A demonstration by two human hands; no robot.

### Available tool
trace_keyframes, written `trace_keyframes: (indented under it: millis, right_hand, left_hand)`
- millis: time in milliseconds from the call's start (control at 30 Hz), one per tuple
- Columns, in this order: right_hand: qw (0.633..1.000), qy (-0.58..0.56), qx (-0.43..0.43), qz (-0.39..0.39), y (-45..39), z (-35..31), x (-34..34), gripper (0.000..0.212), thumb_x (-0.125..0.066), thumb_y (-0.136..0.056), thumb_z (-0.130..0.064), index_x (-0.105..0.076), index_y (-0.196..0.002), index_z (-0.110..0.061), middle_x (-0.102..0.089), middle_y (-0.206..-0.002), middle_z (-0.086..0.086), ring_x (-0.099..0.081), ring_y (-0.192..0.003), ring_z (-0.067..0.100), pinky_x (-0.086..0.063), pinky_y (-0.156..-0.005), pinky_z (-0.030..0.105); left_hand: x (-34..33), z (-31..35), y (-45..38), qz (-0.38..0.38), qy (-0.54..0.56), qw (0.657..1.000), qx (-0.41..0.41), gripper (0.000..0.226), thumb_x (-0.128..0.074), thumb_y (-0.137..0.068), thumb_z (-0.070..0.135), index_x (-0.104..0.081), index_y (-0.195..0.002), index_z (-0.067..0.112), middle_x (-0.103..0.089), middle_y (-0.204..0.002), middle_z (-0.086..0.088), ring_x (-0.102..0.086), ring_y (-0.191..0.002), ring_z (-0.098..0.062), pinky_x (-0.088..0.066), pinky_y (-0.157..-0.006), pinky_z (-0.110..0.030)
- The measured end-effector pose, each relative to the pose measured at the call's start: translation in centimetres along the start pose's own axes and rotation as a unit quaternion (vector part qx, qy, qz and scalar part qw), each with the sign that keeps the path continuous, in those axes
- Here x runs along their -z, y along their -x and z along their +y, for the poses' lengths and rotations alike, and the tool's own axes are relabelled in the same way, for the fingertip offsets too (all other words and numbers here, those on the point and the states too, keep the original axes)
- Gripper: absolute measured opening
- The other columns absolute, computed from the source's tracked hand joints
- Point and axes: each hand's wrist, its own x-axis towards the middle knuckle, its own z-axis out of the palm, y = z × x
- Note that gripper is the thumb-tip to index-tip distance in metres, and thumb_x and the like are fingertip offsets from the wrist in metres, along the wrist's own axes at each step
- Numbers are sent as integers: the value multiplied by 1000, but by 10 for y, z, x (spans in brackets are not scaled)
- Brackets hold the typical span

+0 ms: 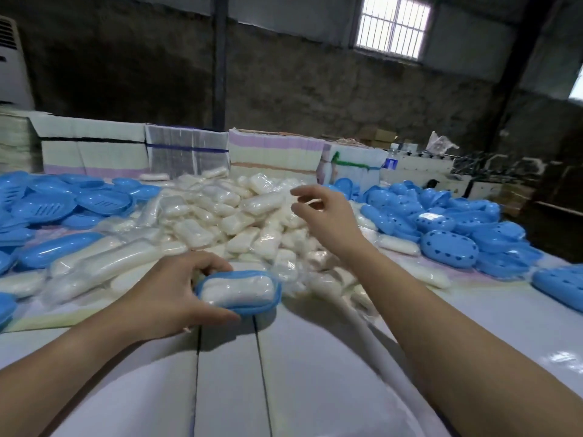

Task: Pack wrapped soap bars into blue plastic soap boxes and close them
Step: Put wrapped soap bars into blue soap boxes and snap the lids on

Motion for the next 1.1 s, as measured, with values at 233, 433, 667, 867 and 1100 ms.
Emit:
trace_keyframes:
  millis: [233,433,667,867,1100]
  right_hand:
    - [922,361,-115,81,-23,91,125,42,-59,-85,-19,-59,-126,-25,-57,-125,5,-49,-119,27,-44,-93,39]
    - [767,569,-295,-32,1,151,201,66,-59,-84,-22,-32,-144,-32,-41,-143,9,-33,-132,35,-35,-103,52]
    - [766,576,-280,-65,-8,170,210,61,-58,-86,-28,-32,-142,-28,-40,-141,12,-33,-132,34,-35,-104,53]
    - [728,655,-201,-34,-2,180,205,61,-54,-81,-63,-44,-128,-26,-53,-127,9,-46,-120,32,-34,-98,50]
    - [816,552,-145,91,-3,162,193,57,-45,-82,-67,-49,-120,-25,-62,-104,3,-55,-94,26,-42,-80,39]
  left_hand:
    - [-8,-12,-9,-40,-54,997,-28,84,-84,-25,72,-57,-105,68,-60,-100,41,-62,-86,9,-49,-59,-18]
    - [-16,-34,-11,-25,-65,998,-5,88,-86,-20,69,-68,-105,57,-65,-92,32,-67,-70,4,-52,-50,-16]
    - [-15,-50,-17,-30,-79,996,13,102,-66,-23,98,-68,-114,52,-68,-92,28,-67,-77,5,-48,-54,-9]
    - [-12,-52,-19,-47,-89,995,22,103,-75,-23,92,-68,-116,48,-71,-93,24,-69,-81,-2,-47,-60,-14]
    - [-14,-36,-16,-52,-85,995,8,99,-73,-23,94,-68,-113,52,-70,-92,25,-69,-76,-2,-51,-63,-17]
